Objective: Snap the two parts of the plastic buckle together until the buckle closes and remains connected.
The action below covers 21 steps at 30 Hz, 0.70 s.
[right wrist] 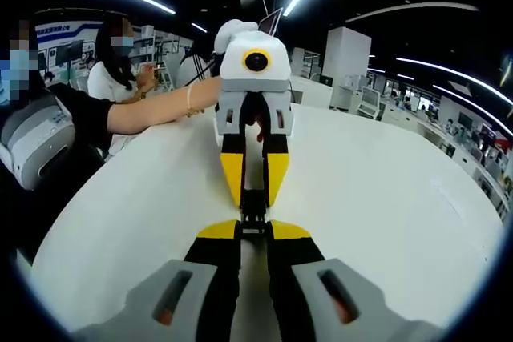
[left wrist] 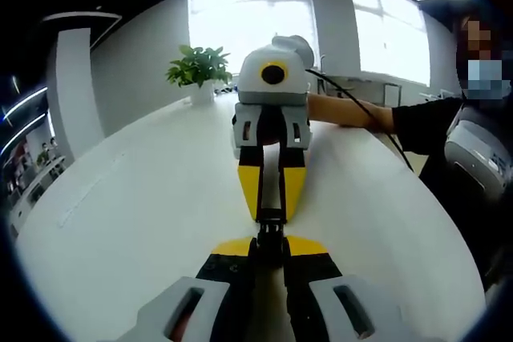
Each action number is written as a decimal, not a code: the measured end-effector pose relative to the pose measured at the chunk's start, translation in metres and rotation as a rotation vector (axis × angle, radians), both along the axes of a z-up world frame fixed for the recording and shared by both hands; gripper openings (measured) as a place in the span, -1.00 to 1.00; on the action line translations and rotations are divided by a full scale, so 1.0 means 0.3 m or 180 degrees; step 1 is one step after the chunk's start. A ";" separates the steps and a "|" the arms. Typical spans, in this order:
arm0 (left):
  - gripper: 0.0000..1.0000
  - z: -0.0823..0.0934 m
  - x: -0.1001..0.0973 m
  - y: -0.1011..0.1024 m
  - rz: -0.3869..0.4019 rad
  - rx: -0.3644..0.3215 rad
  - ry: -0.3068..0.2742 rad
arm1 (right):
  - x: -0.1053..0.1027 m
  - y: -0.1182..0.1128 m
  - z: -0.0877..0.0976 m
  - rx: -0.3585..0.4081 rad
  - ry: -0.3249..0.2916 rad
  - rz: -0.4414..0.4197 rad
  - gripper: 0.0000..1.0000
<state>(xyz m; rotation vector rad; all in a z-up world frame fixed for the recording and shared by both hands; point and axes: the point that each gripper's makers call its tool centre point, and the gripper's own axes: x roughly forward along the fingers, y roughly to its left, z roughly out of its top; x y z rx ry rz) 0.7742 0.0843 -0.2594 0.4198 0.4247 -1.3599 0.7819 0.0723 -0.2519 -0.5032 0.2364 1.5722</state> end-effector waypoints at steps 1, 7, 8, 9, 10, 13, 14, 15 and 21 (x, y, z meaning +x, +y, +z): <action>-0.75 0.000 -0.002 -0.003 -0.0004 -0.0012 0.0016 | -0.002 0.003 -0.001 0.0014 0.0017 0.0005 -0.75; -0.75 -0.003 -0.007 -0.011 -0.0017 -0.0041 0.0065 | -0.003 0.011 0.000 0.0031 0.0057 0.0022 -0.75; -0.75 -0.004 -0.007 -0.011 -0.0015 -0.0041 0.0068 | -0.001 0.010 0.000 0.0034 0.0063 0.0019 -0.75; -0.75 -0.004 -0.007 -0.011 -0.0014 -0.0040 0.0068 | 0.000 0.011 0.000 0.0035 0.0065 0.0018 -0.75; -0.75 -0.004 -0.006 -0.011 -0.0015 -0.0036 0.0063 | 0.001 0.011 0.001 0.0035 0.0067 0.0016 -0.74; -0.75 -0.004 -0.007 -0.010 -0.0010 -0.0023 0.0035 | 0.003 0.011 0.000 0.0037 0.0073 0.0003 -0.74; -0.74 -0.003 -0.003 -0.009 -0.0016 -0.0002 -0.0050 | 0.005 0.012 0.001 0.0046 0.0067 -0.0008 -0.74; -0.74 -0.003 0.000 -0.009 -0.0016 0.0001 -0.0105 | 0.009 0.013 0.001 0.0056 0.0050 -0.0027 -0.74; -0.71 -0.001 0.004 -0.010 -0.0041 0.0014 -0.0233 | 0.010 0.012 0.002 0.0081 0.0056 -0.0041 -0.73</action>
